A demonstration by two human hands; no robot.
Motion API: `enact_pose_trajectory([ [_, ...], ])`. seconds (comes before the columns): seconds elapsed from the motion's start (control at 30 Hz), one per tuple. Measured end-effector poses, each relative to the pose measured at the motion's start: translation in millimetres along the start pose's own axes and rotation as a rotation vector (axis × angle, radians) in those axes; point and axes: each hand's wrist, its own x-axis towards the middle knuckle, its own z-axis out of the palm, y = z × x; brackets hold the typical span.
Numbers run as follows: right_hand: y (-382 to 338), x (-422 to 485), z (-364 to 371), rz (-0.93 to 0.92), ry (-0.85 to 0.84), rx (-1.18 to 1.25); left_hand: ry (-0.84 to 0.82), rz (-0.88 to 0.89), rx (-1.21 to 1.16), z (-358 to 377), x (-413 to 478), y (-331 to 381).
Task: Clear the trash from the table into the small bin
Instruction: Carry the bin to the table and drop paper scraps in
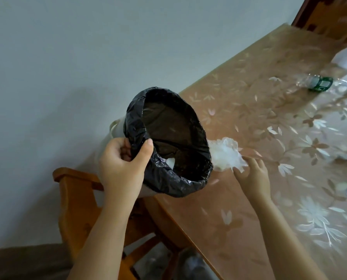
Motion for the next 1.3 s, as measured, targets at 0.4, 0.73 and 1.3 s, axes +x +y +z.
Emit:
enact_pose_trajectory([
  [0.4, 15.0, 36.0, 19.1, 0.069, -0.020, 0.179, -0.003, -0.055, -0.021, 25.0, 6.0, -2.3],
  [0.73, -14.2, 35.6, -8.3, -0.017, 0.054, 0.349, 0.008, -0.092, -0.052, 24.4, 1.0, -10.9],
  [1.3, -143.8, 26.6, -91.0, -0.369, 0.072, 0.674, 0.022, -0.076, -0.129, 8.2, 5.6, -8.2],
])
